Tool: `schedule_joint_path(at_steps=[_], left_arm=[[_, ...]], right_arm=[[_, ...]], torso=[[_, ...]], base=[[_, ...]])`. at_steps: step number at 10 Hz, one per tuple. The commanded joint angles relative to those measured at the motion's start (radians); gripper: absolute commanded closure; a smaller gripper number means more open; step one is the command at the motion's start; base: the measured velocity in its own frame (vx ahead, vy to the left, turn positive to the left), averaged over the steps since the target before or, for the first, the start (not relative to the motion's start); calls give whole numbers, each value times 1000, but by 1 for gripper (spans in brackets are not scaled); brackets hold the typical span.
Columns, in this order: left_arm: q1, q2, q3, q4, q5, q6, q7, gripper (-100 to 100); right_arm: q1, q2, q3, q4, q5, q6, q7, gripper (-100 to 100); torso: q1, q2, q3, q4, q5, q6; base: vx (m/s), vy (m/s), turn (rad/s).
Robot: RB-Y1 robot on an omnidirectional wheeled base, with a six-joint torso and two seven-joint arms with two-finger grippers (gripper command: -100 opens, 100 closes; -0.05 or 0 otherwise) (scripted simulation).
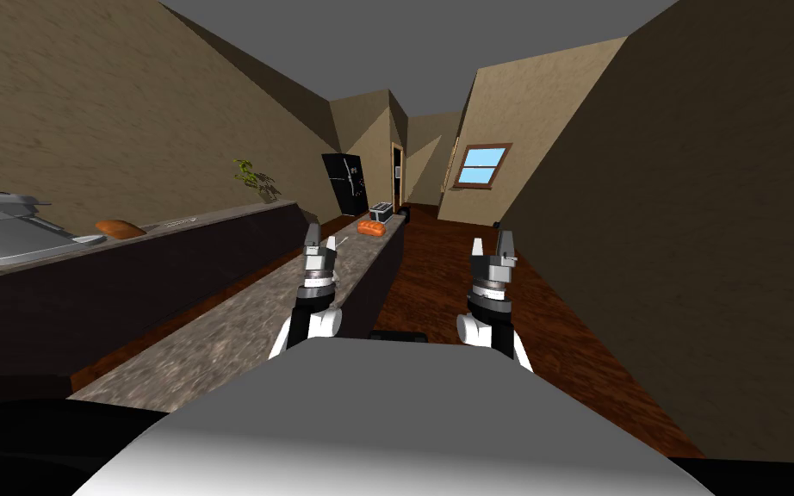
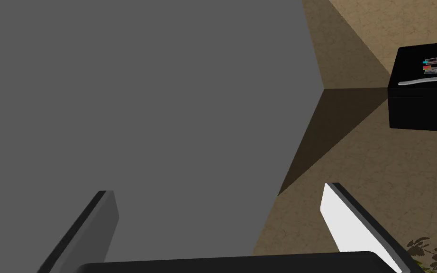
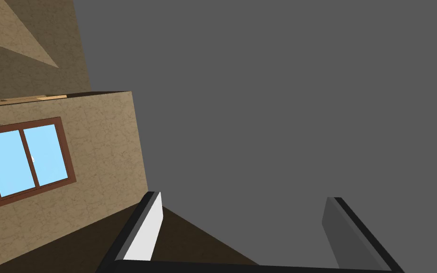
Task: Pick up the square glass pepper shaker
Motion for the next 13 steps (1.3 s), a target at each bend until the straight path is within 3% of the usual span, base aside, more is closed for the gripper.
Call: schedule_joint_path(at_steps=[1, 7, 13], left_arm=[[0, 39, -1, 7, -4, 3, 4, -100], [1, 173, -3, 68, -36, 28, 29, -100], [5, 336, -10, 191, -95, 70, 66, -100]], right_arm=[[0, 0, 0, 0, 0, 0, 0, 0], [0, 0, 0, 0, 0, 0, 0, 0], [0, 0, 0, 0, 0, 0, 0, 0]], torso=[[0, 0, 0, 0, 0, 0], [1, 1, 1, 0, 0, 0], [1, 3, 2, 1, 0, 0]], base=[[-7, -2, -11], [-21, 8, -11], [-39, 9, -27]])
